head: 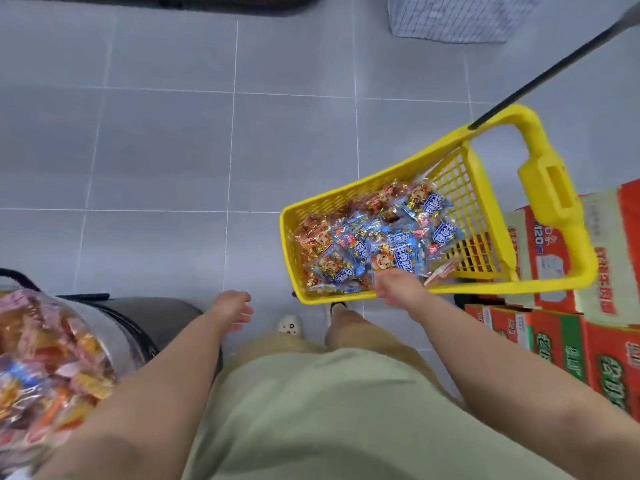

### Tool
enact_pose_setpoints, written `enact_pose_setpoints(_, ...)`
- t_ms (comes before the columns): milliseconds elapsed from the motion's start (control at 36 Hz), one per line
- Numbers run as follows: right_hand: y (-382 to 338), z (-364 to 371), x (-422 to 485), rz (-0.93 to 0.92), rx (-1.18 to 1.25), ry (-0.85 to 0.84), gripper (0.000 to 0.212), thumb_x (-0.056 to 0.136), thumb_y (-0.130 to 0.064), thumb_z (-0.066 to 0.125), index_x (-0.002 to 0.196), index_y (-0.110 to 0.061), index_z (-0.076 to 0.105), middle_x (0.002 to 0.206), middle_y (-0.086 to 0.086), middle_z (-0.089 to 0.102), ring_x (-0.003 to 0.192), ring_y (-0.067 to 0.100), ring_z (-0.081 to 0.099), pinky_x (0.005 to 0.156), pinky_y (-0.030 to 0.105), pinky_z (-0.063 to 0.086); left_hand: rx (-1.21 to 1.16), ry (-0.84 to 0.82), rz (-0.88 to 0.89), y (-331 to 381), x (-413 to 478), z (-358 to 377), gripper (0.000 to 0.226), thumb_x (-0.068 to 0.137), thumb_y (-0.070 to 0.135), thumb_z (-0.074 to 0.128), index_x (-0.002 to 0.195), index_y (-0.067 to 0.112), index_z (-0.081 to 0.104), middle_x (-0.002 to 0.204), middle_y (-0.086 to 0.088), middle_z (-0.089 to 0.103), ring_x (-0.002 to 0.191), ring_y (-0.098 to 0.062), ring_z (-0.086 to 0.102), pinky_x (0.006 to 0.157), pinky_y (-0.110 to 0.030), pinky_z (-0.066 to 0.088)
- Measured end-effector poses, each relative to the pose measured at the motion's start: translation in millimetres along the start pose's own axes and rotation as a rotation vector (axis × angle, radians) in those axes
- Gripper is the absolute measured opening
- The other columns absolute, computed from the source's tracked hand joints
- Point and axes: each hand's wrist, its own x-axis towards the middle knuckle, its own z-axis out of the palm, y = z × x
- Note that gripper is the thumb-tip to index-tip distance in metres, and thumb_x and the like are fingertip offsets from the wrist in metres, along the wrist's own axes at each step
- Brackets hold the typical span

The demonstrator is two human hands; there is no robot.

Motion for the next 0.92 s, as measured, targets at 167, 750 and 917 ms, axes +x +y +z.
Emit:
enact_pose_setpoints(167, -60, -9, 56, -0.092, -0.269, -0.117, 0.023, 0.094, -0.021, 0.041, 0.086, -0.005, 0.056, 0.077, 0.009, 0.050, 0.065, 0.019, 0.044, 0.057, 0.028, 0.035, -0.022, 0.073, 0.068, 50, 33, 49, 0.025, 0.101, 0.031, 0.041, 0.098, 0.008, 0.050, 0.092, -0.013, 0.056, 0.066, -0.019, 0.050, 0.060, -0.027, 0.038)
enact_pose_setpoints(750, -39, 60, 139, -0.267, -1.041, -0.247, 0.026, 0.093, -0.026, 0.056, 0.115, -0.012, 0.054, 0.108, 0.010, 0.061, 0.086, 0.023, 0.055, 0.072, 0.030, 0.045, 0.264, 0.157, 0.170, 66, 106, 104, 0.038, 0.103, 0.030, 0.037, 0.122, -0.001, 0.050, 0.122, -0.024, 0.058, 0.113, -0.038, 0.054, 0.078, -0.030, 0.033)
enact_pose_setpoints(917, -57, 43, 124, -0.333, -0.665, -0.178, 0.050, 0.091, -0.036, 0.058, 0.136, -0.020, 0.046, 0.081, -0.009, 0.052, 0.064, 0.006, 0.049, 0.049, 0.020, 0.035, 0.251, 0.119, 0.154, 71, 101, 101, 0.041, 0.103, 0.031, 0.037, 0.125, -0.001, 0.048, 0.126, -0.024, 0.056, 0.116, -0.038, 0.053, 0.088, -0.034, 0.039)
